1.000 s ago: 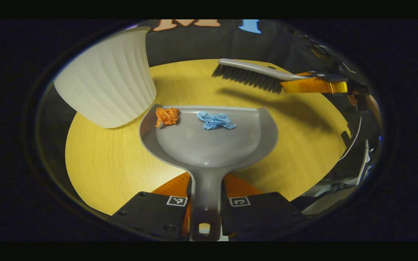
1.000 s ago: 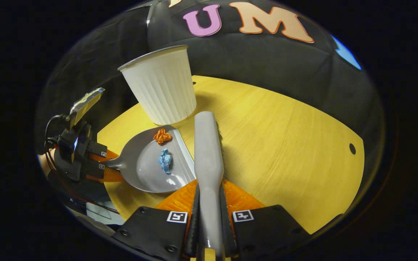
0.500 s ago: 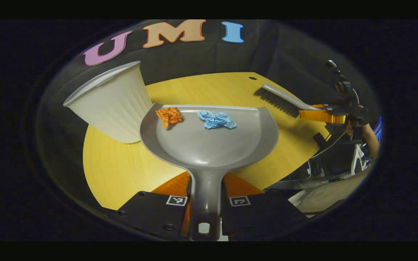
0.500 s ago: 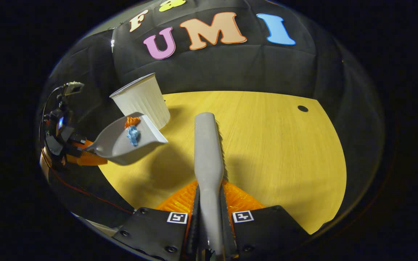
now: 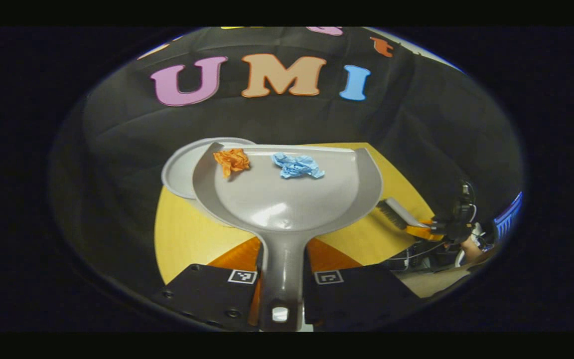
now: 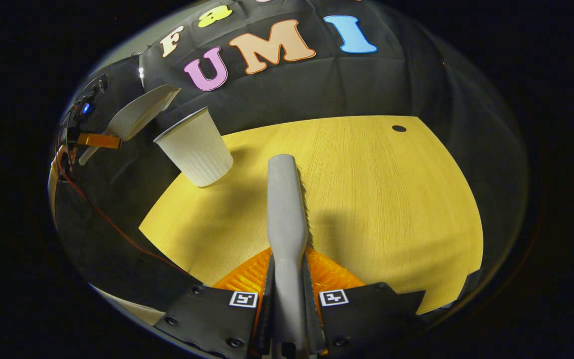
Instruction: Pick up the small broom and dustpan from the desktop, sweep the trash into the dustpan with the broom, and then empty the trash into the garbage bin.
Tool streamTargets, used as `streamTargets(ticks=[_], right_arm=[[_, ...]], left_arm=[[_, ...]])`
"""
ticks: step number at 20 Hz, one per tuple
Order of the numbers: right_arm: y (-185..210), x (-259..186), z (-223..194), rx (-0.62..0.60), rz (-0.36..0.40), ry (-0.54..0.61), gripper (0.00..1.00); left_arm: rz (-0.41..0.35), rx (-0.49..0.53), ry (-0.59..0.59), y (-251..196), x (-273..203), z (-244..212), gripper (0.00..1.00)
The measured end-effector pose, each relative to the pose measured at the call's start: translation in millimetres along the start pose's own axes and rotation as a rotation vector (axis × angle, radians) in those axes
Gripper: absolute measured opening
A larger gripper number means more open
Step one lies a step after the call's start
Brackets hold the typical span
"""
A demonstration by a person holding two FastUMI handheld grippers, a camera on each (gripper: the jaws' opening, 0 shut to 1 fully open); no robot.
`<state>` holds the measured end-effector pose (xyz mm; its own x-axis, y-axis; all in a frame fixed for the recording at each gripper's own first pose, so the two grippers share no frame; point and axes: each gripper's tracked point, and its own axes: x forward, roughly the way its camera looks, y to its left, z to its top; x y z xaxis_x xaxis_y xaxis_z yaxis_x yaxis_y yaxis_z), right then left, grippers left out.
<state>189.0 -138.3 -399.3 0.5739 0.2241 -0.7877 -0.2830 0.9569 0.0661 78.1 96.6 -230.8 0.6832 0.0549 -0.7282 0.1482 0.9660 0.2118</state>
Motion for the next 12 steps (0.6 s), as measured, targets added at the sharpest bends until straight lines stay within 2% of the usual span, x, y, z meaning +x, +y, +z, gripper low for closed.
streamTargets(ticks=[1,2,6,12], right_arm=[[-4.9,1.2,-1.7,0.008,0.010,0.001,0.30],[-8.2,2.6,-2.3,0.016,0.016,0.002,0.31],[-12.0,5.3,-3.5,0.014,0.024,0.007,0.30],[-0.8,9.4,-0.2,-0.012,0.010,0.028,0.31]], left_arm=[[0.043,-0.008,0.016,-5.2,-1.5,-0.4,0.30],[0.080,-0.012,0.035,-5.9,0.7,-3.7,0.27],[0.228,0.022,0.169,-4.7,6.3,-9.3,0.28],[0.330,0.159,0.342,-2.5,-3.5,3.6,0.27]])
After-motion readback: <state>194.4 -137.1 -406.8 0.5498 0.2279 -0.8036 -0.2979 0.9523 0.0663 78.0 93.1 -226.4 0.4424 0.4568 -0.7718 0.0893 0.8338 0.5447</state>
